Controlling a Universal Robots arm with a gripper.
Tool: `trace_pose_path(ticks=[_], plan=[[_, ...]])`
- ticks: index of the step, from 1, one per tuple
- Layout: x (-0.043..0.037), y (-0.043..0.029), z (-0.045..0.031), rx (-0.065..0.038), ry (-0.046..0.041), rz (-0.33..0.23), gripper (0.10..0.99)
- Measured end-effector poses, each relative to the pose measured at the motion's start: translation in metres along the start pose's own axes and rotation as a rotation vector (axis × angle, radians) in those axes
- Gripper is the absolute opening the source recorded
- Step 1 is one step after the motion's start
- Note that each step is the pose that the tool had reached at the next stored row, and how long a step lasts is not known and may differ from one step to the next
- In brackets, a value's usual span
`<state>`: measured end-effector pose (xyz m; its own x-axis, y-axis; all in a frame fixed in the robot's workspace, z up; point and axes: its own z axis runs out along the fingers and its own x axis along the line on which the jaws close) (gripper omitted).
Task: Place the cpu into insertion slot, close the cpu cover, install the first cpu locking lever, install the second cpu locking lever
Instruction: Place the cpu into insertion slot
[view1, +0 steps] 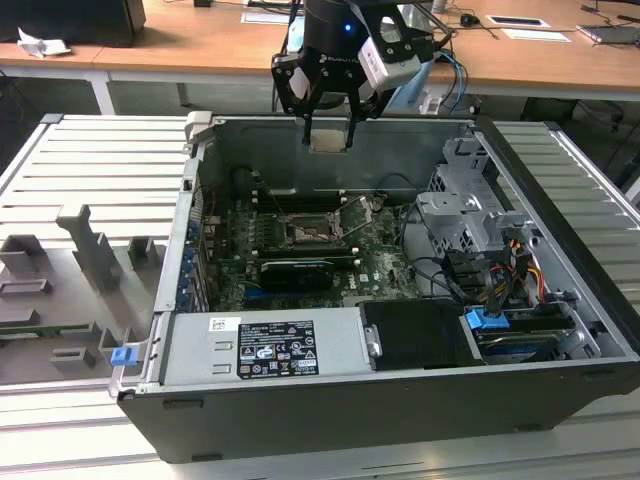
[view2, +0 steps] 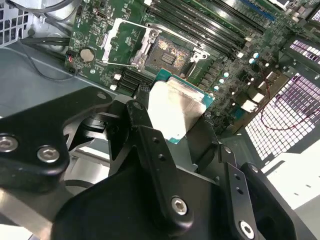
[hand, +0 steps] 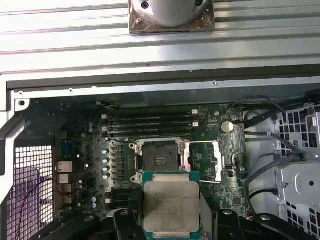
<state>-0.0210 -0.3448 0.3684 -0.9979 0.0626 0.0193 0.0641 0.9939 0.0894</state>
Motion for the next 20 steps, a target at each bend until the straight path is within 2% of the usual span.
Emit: trace_pose_path(ticks=[8, 10, 16, 20], plan=[[0.0, 0.0, 0.0, -0.001, -0.0043, 0.048, 0.541], [0.0, 0.0, 0.0, -0.002, -0.0079, 0.088, 0.541], [0.0, 0.0, 0.0001, -0.003, -0.0146, 0.163, 0.541], [0.0, -0.0003, 0.0018, -0.003, -0.0154, 0.172, 0.541]])
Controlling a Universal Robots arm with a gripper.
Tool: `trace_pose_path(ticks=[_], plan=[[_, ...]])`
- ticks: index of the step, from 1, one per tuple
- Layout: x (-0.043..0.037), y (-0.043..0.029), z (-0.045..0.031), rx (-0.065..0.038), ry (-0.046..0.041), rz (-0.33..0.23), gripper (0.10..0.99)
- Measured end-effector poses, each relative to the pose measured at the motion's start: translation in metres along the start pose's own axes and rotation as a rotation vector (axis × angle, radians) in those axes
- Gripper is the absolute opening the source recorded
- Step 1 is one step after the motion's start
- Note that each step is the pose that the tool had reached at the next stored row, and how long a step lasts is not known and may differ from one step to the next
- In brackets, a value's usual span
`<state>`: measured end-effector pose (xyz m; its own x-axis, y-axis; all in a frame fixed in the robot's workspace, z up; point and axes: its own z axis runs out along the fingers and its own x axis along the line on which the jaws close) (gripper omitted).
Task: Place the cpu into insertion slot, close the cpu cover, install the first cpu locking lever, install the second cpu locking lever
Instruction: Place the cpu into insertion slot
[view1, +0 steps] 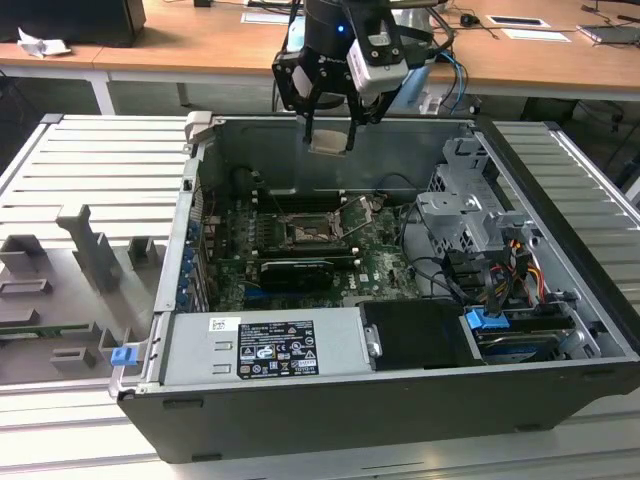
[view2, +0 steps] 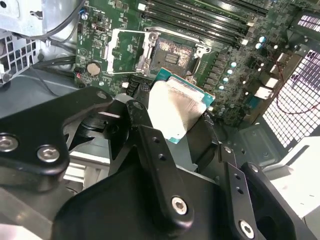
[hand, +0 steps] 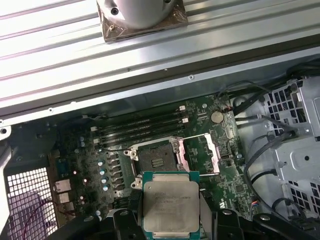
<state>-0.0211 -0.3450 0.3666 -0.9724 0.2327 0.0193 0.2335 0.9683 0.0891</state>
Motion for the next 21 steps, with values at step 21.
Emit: trace_pose_path(ticks=[21], plan=[[-0.0001, -0.0002, 0.0025, 0.01, -0.0219, 0.206, 0.541]])
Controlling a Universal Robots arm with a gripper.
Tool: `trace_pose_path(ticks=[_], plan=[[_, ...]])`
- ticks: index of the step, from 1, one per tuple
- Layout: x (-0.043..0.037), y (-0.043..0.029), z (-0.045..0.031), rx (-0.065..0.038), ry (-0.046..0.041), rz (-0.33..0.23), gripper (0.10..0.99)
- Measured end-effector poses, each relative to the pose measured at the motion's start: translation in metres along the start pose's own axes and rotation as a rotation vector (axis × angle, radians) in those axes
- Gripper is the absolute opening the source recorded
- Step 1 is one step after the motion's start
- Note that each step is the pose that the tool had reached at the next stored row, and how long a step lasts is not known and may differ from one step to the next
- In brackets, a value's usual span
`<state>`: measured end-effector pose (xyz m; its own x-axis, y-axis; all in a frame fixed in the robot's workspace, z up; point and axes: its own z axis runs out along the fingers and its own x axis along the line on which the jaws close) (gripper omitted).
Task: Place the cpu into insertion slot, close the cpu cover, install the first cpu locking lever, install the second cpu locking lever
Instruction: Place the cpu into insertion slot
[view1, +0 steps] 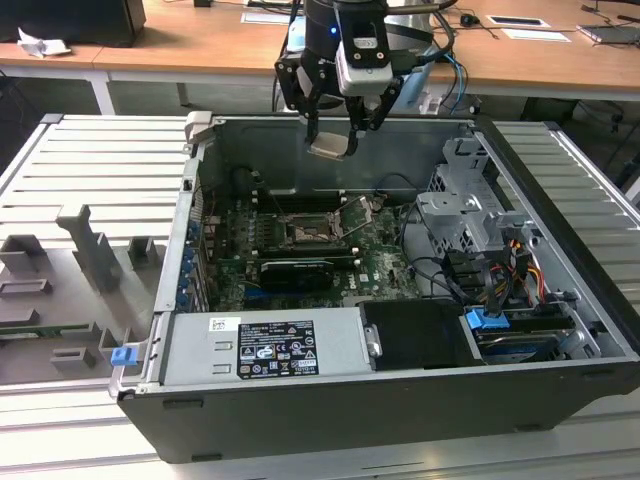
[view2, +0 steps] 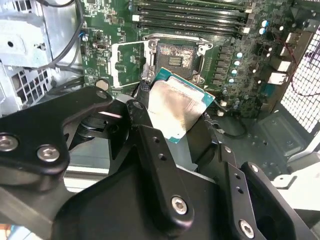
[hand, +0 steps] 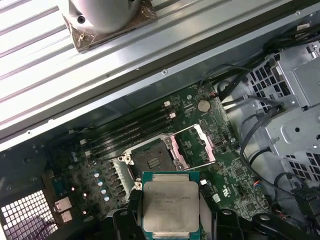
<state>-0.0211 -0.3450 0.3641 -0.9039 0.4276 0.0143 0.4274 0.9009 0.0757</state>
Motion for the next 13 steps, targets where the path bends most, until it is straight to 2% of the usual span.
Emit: trace_pose_path(ticks=[5, 13], plan=[[0.0, -0.0001, 0.0003, 0.003, -0.0067, 0.064, 0.541], [-0.0001, -0.0003, 0.0035, 0.002, -0.0092, 0.098, 0.541]])
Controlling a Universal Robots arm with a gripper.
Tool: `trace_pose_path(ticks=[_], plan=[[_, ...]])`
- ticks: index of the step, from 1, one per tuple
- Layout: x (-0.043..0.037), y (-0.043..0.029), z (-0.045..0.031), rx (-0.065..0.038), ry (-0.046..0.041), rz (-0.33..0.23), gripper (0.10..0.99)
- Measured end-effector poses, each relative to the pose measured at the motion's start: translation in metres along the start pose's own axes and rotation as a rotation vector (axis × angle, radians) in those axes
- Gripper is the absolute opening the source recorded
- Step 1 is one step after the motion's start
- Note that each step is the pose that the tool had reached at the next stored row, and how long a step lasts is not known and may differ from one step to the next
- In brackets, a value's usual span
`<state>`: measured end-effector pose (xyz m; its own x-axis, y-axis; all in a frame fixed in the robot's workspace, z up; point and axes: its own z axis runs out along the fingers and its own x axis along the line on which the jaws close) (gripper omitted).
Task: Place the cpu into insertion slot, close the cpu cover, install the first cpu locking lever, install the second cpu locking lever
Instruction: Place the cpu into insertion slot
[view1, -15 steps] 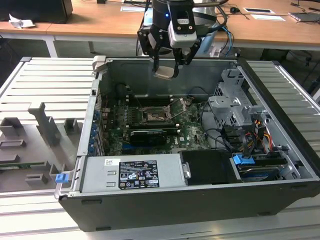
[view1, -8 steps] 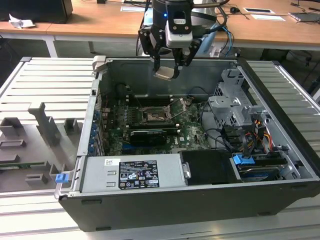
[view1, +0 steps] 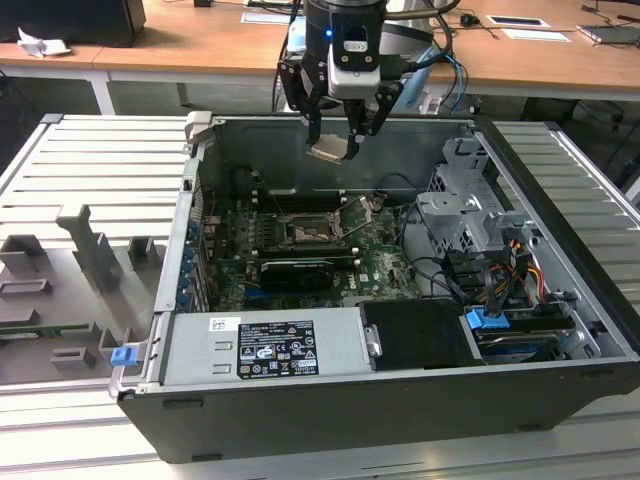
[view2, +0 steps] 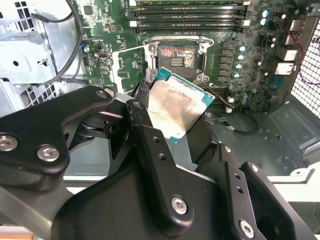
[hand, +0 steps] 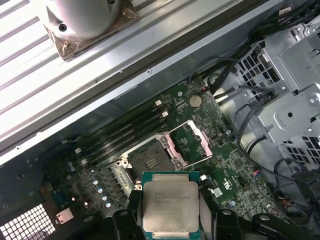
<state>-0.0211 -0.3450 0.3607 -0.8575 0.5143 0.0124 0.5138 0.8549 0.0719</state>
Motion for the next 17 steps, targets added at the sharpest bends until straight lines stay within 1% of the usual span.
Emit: trace_pose_path(ticks=[17], plan=[[0.0005, -0.0012, 0.0074, -0.001, -0.0027, 0.018, 0.541]])
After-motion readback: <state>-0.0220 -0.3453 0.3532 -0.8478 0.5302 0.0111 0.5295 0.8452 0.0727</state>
